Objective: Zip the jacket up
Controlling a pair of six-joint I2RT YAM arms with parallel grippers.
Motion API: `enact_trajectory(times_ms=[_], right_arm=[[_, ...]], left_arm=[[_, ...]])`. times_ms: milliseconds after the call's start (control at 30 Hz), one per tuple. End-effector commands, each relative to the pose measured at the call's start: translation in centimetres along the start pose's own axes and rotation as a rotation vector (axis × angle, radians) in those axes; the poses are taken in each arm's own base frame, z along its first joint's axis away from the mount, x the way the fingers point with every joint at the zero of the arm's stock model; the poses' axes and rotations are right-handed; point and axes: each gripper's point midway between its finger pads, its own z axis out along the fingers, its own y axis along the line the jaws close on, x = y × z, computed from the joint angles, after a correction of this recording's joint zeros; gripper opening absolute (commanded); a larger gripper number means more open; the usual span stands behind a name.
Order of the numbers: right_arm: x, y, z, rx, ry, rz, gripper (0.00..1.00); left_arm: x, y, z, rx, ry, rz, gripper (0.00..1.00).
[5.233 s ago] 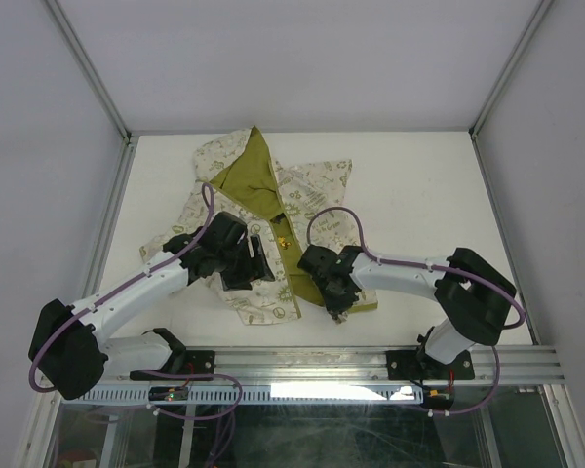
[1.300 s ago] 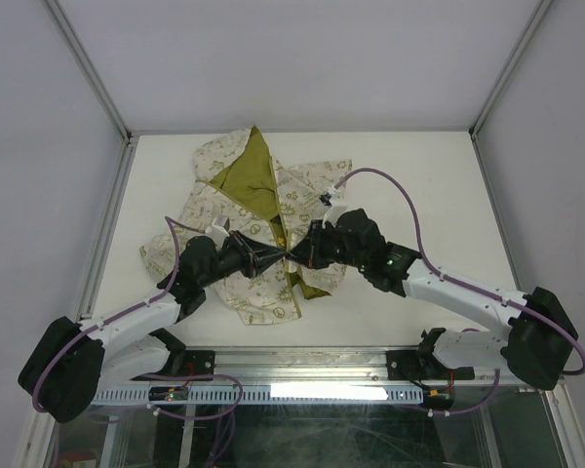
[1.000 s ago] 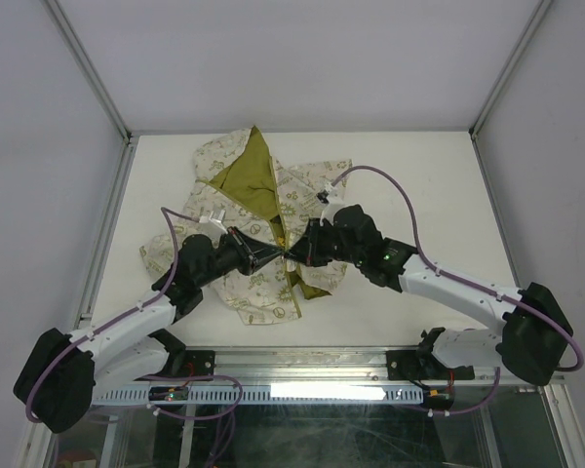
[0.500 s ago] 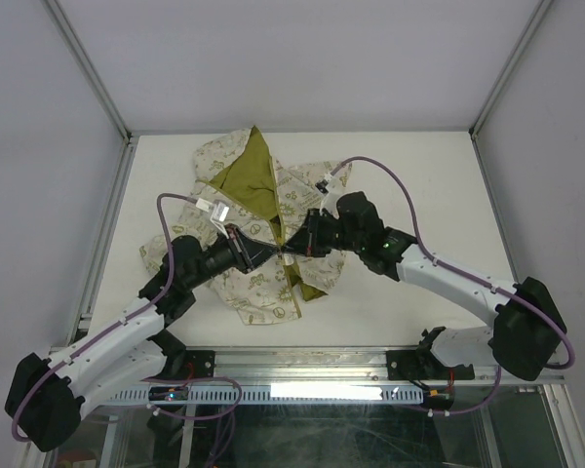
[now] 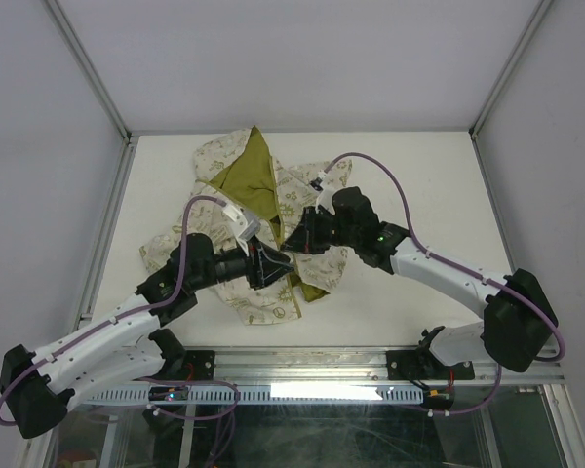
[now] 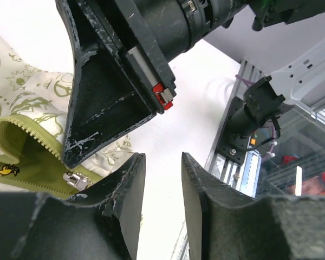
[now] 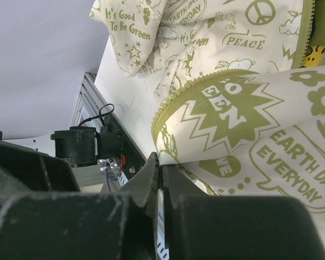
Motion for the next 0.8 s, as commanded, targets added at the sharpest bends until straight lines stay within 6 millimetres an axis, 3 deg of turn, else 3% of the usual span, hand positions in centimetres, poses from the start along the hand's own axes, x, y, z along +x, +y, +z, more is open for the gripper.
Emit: enact_trajectory(times_ms=[0, 200, 400, 500, 633, 767], right_arm=[[-3.3, 2.9, -0.9, -0.081, -0.099, -0.159, 0.0], [-3.9, 2.9, -1.7, -0.105, -0.149, -0.297, 0.0], [-3.6, 3.3, -2.1, -0.154, -0.177, -0.405, 0.0], [-3.3, 3.3, -2.2, -0.173, -0.182, -0.432, 0.0], [-2.9, 3.6, -2.4, -0.203, -0.175, -0.452, 0.0], [-2.7, 3.6, -2.6, -0.212, -0.183, -0.467, 0.0]], left_arm=[[-2.4, -0.9, -0.5, 0.015, -0.036, 0.08, 0.36], [-5.4, 0.3, -0.6, -0.107, -0.082, -0.048, 0.54], [-7.2, 2.9, -0.3, -0.169, -0.091, -0.25, 0.63], [-7.2, 4.8, -0.4, -0.184, -0.079, -0.353, 0.64], [-7.4, 4.2, 0.8, -0.107, -0.055, -0.42, 0.64], [-6.2, 5.1, 2.0, -0.12, -0.007, -0.493, 0.65]])
